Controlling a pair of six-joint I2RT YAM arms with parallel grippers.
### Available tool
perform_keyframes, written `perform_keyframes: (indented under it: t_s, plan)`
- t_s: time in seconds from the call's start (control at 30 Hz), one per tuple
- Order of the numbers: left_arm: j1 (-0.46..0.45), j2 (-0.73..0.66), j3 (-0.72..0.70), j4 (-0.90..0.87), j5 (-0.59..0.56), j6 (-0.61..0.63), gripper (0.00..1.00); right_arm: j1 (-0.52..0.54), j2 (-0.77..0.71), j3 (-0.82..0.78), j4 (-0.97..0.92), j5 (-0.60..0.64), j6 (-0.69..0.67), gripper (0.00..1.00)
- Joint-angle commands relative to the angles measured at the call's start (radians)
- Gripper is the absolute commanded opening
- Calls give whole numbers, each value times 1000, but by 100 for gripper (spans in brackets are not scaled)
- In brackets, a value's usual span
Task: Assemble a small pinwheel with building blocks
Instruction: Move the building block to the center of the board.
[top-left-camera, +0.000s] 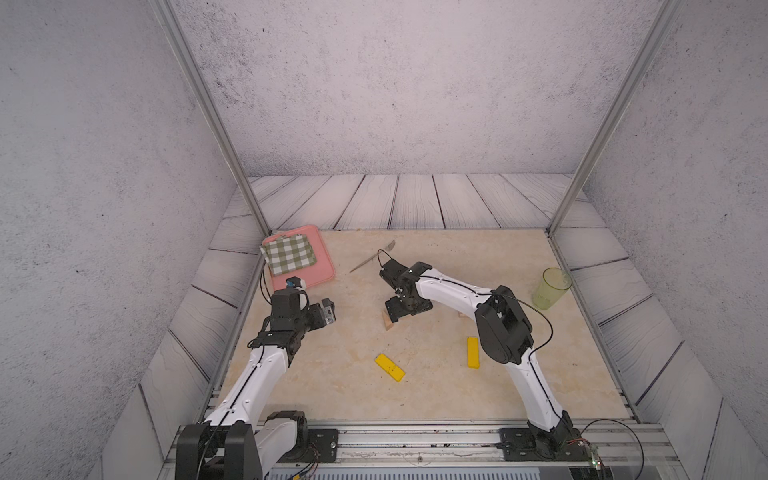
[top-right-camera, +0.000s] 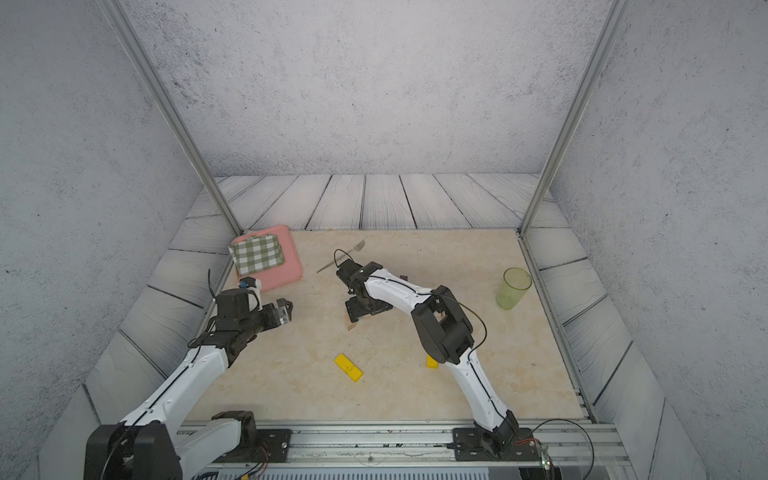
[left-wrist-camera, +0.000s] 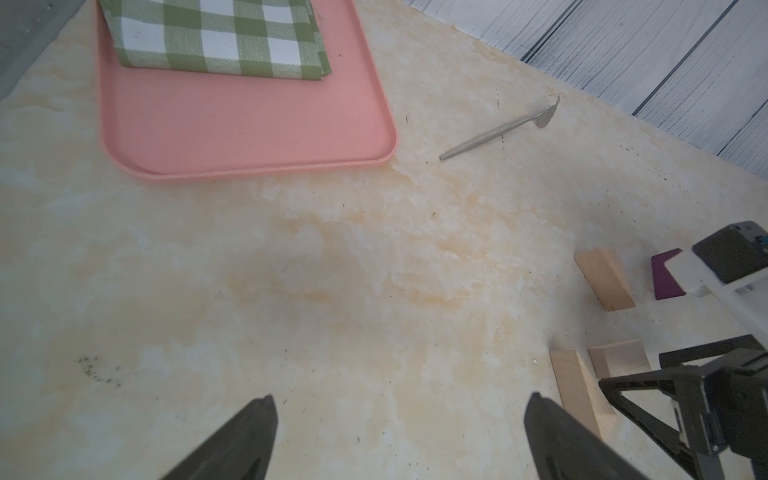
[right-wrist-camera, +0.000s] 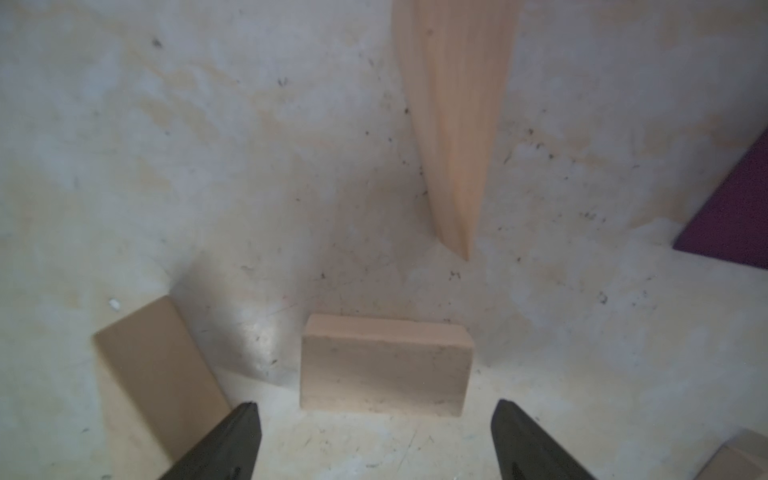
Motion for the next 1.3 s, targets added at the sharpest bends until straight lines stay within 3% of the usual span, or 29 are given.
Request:
perform_keyframes:
  t_s: [0.0, 0.27, 0.47, 0.97, 1.27]
  plan:
    - [-11, -12, -11, -1, 16, -7, 100, -4, 55, 24, -36, 23, 16, 86]
    - [-21, -19, -14, -3, 9, -6, 99, -53, 50, -14, -1, -4, 30, 59]
    - [-29, -15, -16, -1, 7, -7, 98, -89, 15, -68, 21, -13, 34, 51]
    - [-47, -15, -17, -3, -4, -5, 98, -121, -116, -270, 32, -13, 134, 57]
    - [-56, -27, -19, -6, -17, -7, 98, -126, -150, -261, 13, -4, 117, 80]
